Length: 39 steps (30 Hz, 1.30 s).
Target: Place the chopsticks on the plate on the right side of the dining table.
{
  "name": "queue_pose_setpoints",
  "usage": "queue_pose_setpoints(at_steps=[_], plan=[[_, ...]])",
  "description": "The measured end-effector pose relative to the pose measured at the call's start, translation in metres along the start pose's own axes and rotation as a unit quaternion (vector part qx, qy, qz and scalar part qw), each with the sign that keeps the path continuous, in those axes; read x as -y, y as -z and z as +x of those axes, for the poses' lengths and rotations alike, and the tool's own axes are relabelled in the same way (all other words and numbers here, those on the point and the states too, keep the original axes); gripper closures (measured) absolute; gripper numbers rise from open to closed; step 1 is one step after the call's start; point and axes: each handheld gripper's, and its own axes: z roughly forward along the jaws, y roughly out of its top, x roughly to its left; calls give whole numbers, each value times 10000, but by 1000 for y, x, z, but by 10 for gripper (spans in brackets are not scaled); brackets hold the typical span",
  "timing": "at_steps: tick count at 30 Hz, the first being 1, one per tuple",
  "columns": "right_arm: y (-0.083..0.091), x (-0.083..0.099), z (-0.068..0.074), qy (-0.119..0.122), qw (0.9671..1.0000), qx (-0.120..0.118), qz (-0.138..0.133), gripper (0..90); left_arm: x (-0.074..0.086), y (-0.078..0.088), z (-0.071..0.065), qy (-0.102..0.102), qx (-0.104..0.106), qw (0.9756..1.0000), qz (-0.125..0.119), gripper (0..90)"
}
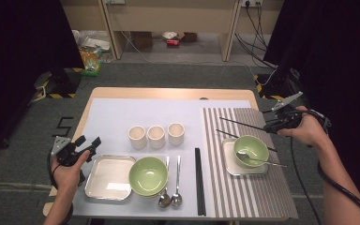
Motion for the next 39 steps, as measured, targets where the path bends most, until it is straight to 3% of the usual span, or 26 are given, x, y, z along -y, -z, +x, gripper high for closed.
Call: queue_pose_setpoints(at_steps=[9,18,28,39], plan=[[-5,11,-7,349,9993,-21,-146,863,0,0,0,4,-3,10000,-2,264],[-12,25,-8,277,9995,-64,-134,862,1,-1,0,6,-2,10000,13,264],[-21,41,-8,135,9993,-281,-186,862,1,-2,-1,9,-4,10000,24,264],[-27,52,-9,164,9988,-453,-99,862,2,-2,-2,-17,3,10000,46,264]])
